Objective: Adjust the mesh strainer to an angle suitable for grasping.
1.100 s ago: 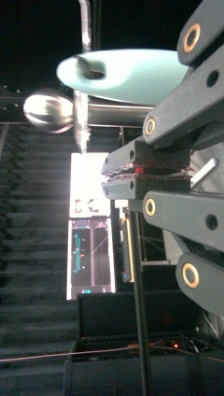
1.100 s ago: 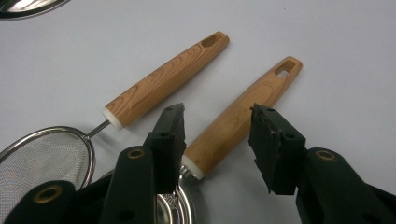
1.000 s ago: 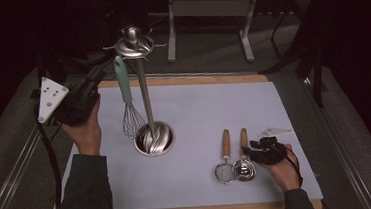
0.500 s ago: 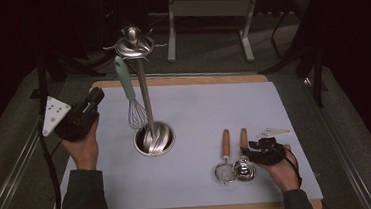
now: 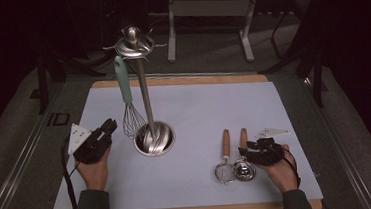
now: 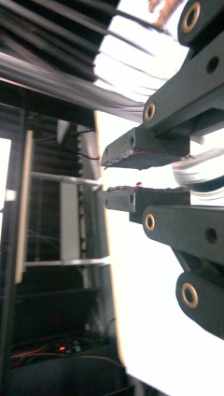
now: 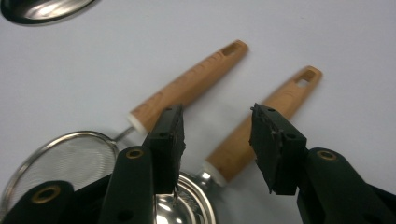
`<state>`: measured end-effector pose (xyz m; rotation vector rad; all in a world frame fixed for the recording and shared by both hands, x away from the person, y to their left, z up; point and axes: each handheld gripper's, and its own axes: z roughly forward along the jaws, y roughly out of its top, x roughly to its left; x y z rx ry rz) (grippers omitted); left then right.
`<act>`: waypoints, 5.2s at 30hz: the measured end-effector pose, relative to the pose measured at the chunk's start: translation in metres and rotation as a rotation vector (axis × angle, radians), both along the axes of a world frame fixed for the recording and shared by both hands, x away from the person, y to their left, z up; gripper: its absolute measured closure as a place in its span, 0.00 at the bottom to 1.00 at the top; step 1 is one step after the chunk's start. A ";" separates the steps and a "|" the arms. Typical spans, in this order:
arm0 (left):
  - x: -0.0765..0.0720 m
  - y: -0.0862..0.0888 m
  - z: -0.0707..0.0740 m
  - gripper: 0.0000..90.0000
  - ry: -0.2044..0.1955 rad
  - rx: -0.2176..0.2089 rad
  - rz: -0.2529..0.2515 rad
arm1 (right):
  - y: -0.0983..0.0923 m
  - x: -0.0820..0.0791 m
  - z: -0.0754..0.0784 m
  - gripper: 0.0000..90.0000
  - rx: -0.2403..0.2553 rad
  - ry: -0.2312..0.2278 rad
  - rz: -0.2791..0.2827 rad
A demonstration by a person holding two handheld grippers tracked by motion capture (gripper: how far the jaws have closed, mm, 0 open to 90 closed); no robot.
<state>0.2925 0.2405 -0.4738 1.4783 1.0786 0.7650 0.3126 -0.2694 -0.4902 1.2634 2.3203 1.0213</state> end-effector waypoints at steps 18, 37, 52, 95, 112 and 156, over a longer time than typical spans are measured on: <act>-0.007 -0.002 -0.058 0.80 0.166 0.079 0.003 | 0.022 0.005 -0.008 0.58 0.060 0.083 0.003; -0.006 -0.005 -0.060 0.78 0.179 0.094 0.000 | 0.028 0.024 -0.015 0.58 0.152 0.237 0.048; -0.006 -0.006 -0.060 0.77 0.180 0.102 0.002 | 0.047 0.031 -0.016 0.59 0.136 0.257 0.058; -0.006 -0.006 -0.060 0.75 0.183 0.099 0.007 | 0.069 0.054 -0.009 0.79 0.211 0.386 0.021; -0.006 -0.006 -0.060 0.74 0.190 0.103 0.005 | 0.077 0.048 0.009 0.79 0.171 0.291 0.125; -0.004 -0.007 -0.061 0.74 0.204 0.110 0.003 | 0.083 0.051 0.088 0.79 0.248 0.076 0.332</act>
